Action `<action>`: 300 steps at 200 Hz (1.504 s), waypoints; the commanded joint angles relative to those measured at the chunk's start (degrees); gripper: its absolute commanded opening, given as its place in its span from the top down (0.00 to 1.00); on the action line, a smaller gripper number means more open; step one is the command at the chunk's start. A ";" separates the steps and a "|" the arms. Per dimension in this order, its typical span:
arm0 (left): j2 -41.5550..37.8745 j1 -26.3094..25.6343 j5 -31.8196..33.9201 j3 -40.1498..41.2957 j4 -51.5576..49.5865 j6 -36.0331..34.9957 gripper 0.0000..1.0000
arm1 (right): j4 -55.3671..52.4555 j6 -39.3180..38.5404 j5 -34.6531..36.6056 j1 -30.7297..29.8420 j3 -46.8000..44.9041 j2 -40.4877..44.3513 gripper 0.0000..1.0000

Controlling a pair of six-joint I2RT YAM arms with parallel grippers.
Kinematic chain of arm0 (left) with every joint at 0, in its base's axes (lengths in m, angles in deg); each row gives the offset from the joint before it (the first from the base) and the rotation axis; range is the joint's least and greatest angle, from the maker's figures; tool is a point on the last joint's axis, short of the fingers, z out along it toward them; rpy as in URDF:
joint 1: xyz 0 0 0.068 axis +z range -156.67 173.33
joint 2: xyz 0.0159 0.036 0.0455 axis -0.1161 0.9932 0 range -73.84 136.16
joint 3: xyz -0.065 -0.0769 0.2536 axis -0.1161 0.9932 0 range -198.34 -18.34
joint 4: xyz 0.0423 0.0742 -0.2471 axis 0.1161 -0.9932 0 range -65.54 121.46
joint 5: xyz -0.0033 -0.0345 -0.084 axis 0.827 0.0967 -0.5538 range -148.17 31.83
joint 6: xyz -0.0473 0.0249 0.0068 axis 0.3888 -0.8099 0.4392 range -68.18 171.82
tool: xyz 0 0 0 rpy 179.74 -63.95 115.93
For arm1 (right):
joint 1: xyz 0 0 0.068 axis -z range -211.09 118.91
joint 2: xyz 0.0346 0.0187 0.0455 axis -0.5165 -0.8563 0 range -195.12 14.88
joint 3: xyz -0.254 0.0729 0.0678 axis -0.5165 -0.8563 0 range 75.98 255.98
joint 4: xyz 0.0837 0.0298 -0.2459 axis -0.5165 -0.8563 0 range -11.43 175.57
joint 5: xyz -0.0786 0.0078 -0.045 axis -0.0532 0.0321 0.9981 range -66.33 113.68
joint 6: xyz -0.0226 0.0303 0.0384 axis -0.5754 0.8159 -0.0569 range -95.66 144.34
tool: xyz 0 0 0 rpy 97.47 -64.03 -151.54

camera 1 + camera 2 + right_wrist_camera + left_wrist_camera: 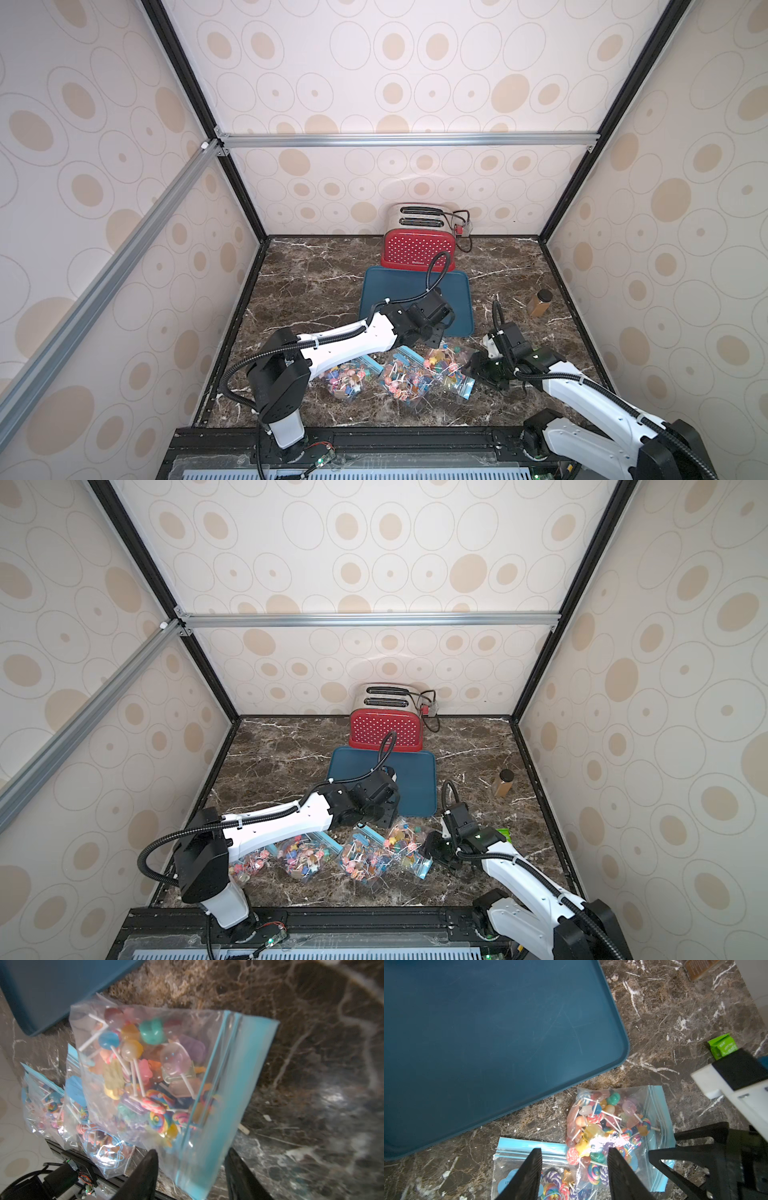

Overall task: Pour candies out of the ziploc bag
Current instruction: Open the ziploc bag at the center of the board, then pick up the ziploc bag from the center of the board.

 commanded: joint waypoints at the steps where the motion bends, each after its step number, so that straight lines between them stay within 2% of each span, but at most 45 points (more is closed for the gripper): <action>1: -0.97 0.56 0.17 -0.23 0.47 0.83 0.49 | 5.00 1.73 -0.44 -0.28 -0.86 -1.80 0.53; 44: -0.80 0.64 0.00 -0.02 0.53 0.90 0.50 | 5.91 2.28 0.59 -0.38 0.29 -1.67 0.82; 65: -1.07 1.07 -0.25 0.84 1.08 0.83 0.50 | 3.33 1.30 2.22 -0.37 3.01 -0.64 1.00; 98: -1.86 2.76 -2.67 3.10 3.50 0.75 0.51 | -2.14 -2.79 3.65 -0.37 11.10 -2.20 1.00; 151: -4.41 7.41 -10.52 8.77 10.92 1.01 0.50 | -11.79 -12.03 3.59 -0.42 27.62 -10.05 1.00; 186: -6.53 13.22 -17.45 12.99 16.85 1.78 0.49 | -17.00 -18.50 2.75 -0.39 39.22 -16.84 1.00; 236: -7.85 21.17 -22.42 13.56 18.55 0.33 0.53 | -17.36 -23.04 -2.99 -0.35 52.96 -29.61 1.00; 270: -8.48 27.52 -22.22 13.57 18.30 1.11 0.56 | -15.87 -25.02 -9.50 -0.34 63.68 -41.81 1.00; 300: -9.38 30.00 -17.68 11.16 12.82 -1.28 0.56 | -12.82 -24.57 -15.17 -0.69 72.53 -51.13 1.00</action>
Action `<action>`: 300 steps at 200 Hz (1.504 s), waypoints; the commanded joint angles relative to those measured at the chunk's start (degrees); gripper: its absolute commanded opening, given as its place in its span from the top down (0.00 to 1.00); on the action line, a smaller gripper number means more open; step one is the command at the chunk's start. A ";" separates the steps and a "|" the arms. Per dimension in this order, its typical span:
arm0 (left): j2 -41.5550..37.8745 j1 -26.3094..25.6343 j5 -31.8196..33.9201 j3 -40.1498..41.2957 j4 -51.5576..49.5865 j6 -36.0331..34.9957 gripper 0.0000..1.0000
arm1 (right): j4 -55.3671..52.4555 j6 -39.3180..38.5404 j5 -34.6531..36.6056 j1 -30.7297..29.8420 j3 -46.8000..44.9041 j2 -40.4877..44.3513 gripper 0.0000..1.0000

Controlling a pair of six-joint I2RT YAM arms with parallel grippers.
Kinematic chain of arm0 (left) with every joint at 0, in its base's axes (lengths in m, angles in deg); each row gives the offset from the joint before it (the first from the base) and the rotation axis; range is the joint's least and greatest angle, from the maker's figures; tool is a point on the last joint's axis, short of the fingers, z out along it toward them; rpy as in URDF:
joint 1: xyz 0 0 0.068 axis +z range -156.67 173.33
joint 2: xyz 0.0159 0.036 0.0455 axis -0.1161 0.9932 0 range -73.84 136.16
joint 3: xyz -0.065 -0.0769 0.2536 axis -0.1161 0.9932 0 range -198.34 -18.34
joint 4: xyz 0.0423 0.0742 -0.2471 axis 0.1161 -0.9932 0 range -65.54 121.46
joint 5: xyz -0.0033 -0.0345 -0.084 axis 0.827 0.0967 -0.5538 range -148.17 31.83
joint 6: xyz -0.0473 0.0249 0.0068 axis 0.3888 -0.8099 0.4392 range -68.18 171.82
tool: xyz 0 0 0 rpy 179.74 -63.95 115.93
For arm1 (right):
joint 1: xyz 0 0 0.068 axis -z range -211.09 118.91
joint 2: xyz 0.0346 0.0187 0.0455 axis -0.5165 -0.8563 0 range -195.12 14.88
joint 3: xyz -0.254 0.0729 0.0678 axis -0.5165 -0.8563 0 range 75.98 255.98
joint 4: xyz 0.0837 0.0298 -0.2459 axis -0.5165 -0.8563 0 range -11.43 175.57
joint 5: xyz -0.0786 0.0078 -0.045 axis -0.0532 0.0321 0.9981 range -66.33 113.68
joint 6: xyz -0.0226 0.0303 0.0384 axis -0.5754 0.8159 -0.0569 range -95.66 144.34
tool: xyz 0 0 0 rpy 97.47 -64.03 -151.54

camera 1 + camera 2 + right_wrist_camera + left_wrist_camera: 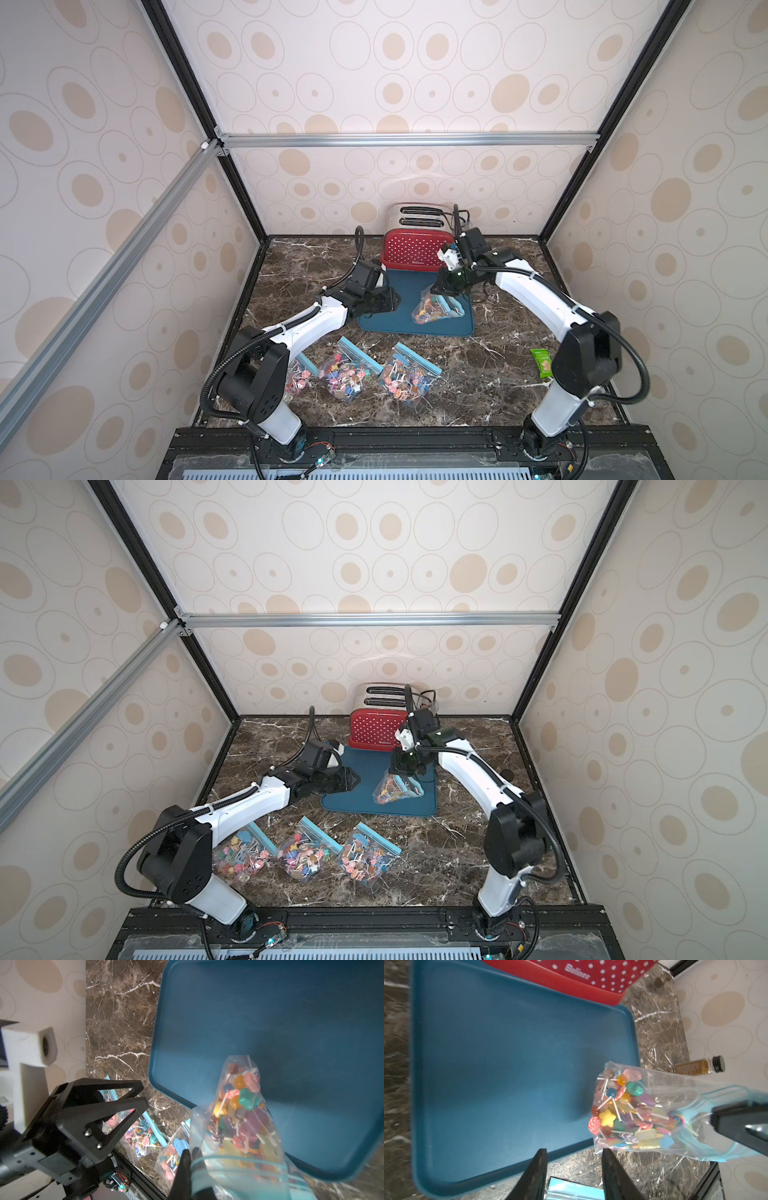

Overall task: Pour candies out of the ziploc bag
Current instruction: 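Pick up the ziploc bag from the center of the board, then pour the candies out of the ziploc bag onto the tray.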

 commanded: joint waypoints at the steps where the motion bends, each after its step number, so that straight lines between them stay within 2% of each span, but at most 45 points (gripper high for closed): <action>1: -2.26 1.48 3.35 -2.62 -4.42 -2.31 0.56 | 3.13 -1.40 -6.92 -0.68 6.30 -4.72 1.00; 24: -1.93 1.61 6.76 -4.36 -7.77 -3.81 0.55 | 6.32 -0.92 -9.55 -1.48 9.80 -8.34 1.00; 40: -1.19 1.60 6.84 -4.65 -7.79 -3.69 0.54 | 9.42 -0.55 -9.79 -1.63 8.28 -8.57 1.00; 70: 2.36 1.60 4.77 -5.02 -6.17 -3.36 0.50 | 11.25 -1.96 -6.00 -1.51 2.00 -8.71 1.00; 117: 10.67 1.48 -1.89 -6.15 0.00 -1.57 0.47 | 12.02 -1.97 1.51 -1.31 -6.74 -7.89 1.00; 204: 19.80 1.38 -4.02 -12.46 2.36 -4.21 0.42 | 14.79 1.36 0.81 -1.26 -9.26 -6.70 1.00; 277: 23.62 1.39 -3.91 -15.21 -0.08 -5.66 0.44 | 14.74 1.52 0.20 -1.38 -8.83 -6.54 1.00; 300: 23.88 1.38 -4.93 -15.24 0.57 -5.45 0.56 | 14.78 1.73 0.03 -1.36 -9.08 -6.54 1.00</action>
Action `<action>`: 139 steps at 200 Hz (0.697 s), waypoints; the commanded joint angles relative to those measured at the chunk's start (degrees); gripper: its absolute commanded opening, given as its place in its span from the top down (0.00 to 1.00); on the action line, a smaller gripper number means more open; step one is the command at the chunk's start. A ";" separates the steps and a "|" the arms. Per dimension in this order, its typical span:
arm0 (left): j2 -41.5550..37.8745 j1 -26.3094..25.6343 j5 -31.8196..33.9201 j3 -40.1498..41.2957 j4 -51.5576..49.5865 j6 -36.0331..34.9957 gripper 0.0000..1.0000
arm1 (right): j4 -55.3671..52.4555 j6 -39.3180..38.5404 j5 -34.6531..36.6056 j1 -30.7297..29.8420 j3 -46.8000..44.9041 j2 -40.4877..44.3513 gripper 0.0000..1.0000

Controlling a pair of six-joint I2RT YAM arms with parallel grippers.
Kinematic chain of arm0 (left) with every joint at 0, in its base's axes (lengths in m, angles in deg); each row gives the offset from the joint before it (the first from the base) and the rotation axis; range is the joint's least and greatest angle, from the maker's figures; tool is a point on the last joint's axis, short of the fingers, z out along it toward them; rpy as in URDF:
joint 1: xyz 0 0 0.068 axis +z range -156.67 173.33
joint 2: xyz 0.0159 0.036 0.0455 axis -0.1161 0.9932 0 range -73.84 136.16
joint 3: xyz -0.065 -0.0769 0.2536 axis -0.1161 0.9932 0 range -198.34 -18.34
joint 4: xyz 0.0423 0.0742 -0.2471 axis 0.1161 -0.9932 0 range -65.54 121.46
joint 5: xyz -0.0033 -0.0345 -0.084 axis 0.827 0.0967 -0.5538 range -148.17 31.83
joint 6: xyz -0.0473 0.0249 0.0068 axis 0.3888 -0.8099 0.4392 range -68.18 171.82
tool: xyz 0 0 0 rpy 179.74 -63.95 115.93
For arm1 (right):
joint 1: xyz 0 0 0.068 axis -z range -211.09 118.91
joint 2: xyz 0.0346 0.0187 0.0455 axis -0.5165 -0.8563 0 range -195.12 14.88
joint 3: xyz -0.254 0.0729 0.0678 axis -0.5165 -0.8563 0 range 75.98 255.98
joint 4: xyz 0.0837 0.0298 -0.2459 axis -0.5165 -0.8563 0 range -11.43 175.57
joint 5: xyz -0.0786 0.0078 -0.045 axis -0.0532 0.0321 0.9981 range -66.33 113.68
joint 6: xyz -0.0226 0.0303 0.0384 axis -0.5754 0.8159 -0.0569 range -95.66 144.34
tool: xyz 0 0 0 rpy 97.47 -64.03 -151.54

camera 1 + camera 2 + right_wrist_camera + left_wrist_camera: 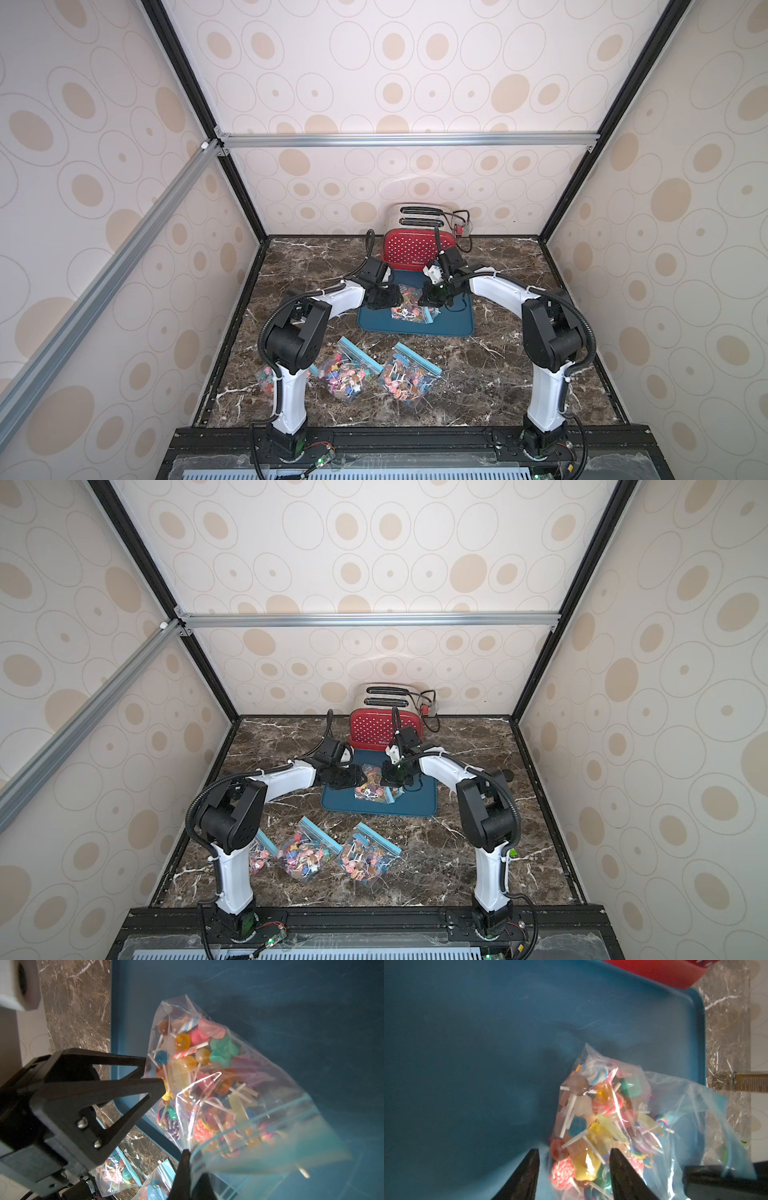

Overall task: Pour candies out of the ziploc bag
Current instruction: 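Pour the candies out of the ziploc bag onto the tray.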

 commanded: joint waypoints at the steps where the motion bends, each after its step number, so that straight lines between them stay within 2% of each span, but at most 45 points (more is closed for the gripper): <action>1: 0.39 -0.21 -1.14 -2.33 -0.24 -1.42 0.57 | 0.29 0.27 -0.69 -0.18 0.08 2.25 1.00; 31: 0.47 -0.18 -1.83 -2.24 0.39 -0.95 0.78 | 0.50 0.36 -0.70 -0.16 -0.42 2.43 1.00; 53: 0.46 -0.19 -1.78 -2.28 0.42 -0.93 0.86 | 0.48 0.36 -0.71 -0.15 -0.42 2.60 1.00; 78: 0.37 -0.17 -1.83 -2.33 0.39 -0.85 1.00 | 0.54 0.35 -0.81 -0.17 -0.42 2.82 1.00; 139: -4.28 -0.25 -1.33 -3.59 -0.27 -0.84 1.00 | 0.44 1.52 0.34 -0.19 0.70 2.89 1.00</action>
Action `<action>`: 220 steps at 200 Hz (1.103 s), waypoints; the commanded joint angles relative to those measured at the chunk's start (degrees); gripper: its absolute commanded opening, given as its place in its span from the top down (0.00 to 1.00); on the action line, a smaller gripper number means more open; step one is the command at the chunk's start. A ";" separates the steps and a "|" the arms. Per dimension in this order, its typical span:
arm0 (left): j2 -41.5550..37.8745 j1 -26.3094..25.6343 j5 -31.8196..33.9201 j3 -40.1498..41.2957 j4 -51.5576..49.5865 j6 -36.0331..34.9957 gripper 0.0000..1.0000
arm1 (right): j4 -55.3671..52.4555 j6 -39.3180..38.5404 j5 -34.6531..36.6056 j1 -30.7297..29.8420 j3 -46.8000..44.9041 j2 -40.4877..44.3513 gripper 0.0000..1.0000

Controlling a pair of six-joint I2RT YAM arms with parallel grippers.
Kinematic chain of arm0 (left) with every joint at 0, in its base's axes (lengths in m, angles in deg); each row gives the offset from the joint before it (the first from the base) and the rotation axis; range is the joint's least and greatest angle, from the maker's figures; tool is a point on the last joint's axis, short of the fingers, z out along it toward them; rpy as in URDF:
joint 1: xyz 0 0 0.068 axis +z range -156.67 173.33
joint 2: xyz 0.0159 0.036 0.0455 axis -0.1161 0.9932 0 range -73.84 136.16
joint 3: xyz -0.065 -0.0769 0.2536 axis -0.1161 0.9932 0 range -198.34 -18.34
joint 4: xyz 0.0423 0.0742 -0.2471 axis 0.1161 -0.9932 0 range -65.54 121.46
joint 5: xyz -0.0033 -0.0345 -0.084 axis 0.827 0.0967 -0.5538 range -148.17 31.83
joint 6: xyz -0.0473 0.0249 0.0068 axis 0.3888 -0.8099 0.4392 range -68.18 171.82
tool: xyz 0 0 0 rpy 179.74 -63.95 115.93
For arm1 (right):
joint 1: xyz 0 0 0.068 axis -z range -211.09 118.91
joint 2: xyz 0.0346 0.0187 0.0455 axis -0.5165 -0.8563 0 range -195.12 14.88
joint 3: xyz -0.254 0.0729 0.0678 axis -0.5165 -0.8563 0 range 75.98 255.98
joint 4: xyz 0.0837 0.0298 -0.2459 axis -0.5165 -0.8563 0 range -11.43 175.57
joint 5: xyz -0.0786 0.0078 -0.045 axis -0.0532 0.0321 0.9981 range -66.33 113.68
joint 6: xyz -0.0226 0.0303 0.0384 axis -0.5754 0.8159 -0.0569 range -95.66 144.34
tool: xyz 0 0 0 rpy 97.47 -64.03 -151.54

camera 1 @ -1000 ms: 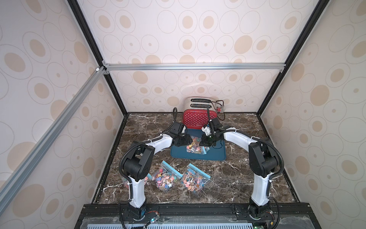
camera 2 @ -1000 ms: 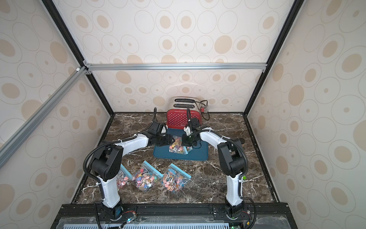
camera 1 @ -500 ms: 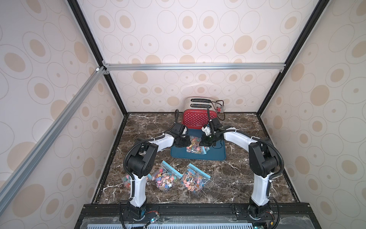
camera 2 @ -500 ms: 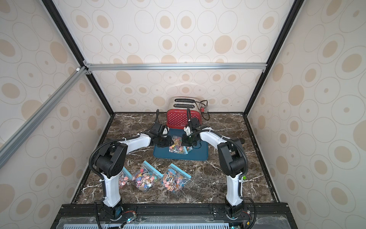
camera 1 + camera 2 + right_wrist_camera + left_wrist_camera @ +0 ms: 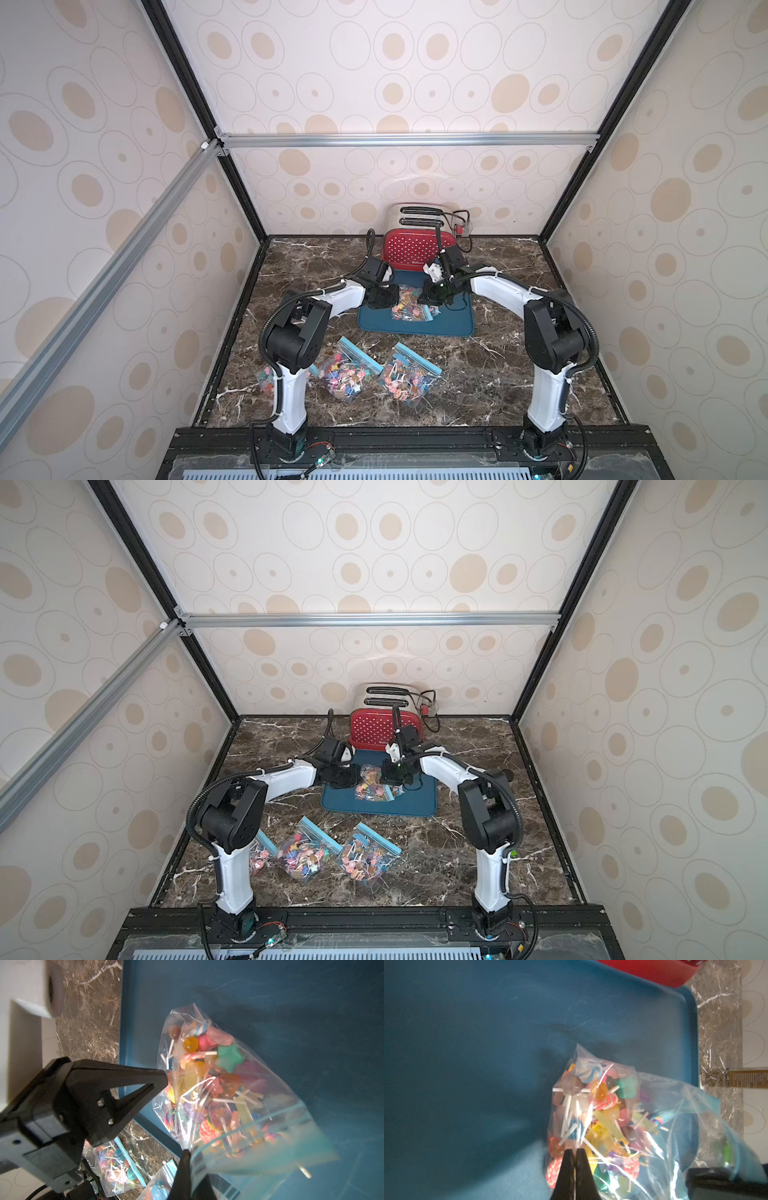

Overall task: Pour candies out of the ziploc bag
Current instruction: 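Pour the candies out of the ziploc bag onto the tray.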

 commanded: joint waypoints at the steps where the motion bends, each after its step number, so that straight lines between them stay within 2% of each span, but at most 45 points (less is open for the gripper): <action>1: -4.28 -0.18 0.05 -3.40 -0.31 -0.56 1.00 | -0.31 0.94 0.57 -0.20 0.80 1.91 1.00; 71: -8.45 -0.20 -0.27 -8.53 -4.89 -3.08 1.00 | 0.29 4.37 5.22 -0.13 4.69 -1.73 1.00; 184: -6.32 -0.18 -0.51 -8.46 -7.58 -5.04 1.00 | 2.00 6.19 3.95 -0.13 5.38 -2.69 1.00; 220: -5.52 -0.13 -1.31 -7.57 -7.13 -4.91 0.87 | 2.10 6.23 3.61 -0.18 5.44 -2.14 1.00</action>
